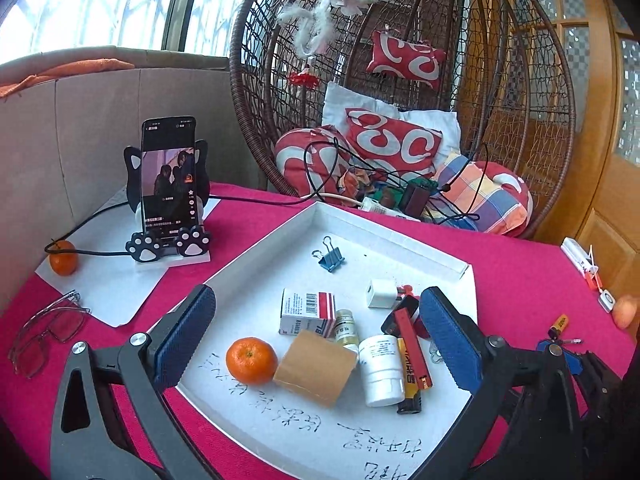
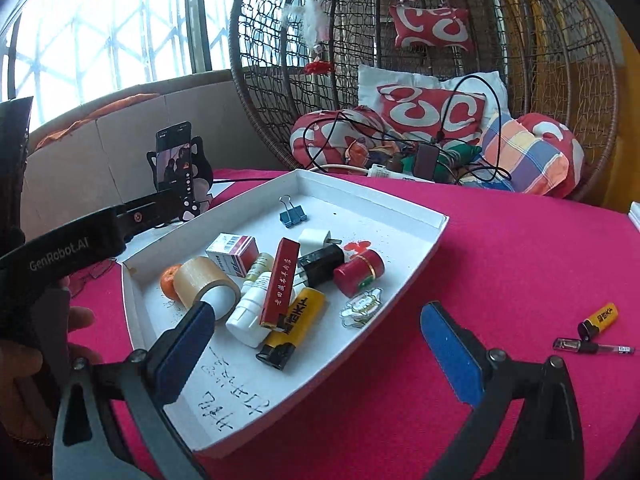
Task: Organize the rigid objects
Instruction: 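Withdraw both tools from the tray toward the pen and yellow lighter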
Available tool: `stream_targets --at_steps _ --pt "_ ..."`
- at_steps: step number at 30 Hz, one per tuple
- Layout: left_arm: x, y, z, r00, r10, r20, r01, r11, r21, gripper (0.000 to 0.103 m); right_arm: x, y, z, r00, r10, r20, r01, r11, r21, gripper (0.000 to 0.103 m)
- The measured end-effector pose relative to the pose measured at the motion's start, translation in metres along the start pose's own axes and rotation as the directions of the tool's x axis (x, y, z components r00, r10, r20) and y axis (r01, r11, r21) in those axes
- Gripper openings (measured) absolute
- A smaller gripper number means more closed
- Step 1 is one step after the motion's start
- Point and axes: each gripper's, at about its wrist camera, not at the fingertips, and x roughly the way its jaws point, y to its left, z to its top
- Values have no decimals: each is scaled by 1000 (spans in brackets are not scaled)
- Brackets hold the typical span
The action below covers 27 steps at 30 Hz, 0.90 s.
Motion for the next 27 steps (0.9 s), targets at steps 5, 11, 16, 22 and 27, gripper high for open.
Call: stream_targets --at_steps 5,11,16,22,27 --pt "-1 -24 -3 999 -39 -8 39 998 46 103 -27 -58 -20 995 -96 -8 96 988 121 103" --pt "-1 -80 -16 992 -114 -51 121 979 162 103 -73 -150 -44 958 -285 -29 279 907 314 103" --pt "4 -140 -35 956 -250 -152 282 928 245 103 -111 -207 -63 904 -422 -71 414 819 398 103" --pt "25 -212 -68 870 -353 -343 454 845 283 103 -120 -249 -87 906 -394 -155 417 764 493 103" --pt "38 -234 -86 839 -371 -398 492 830 263 103 -118 -250 -67 925 -364 -108 369 796 480 103"
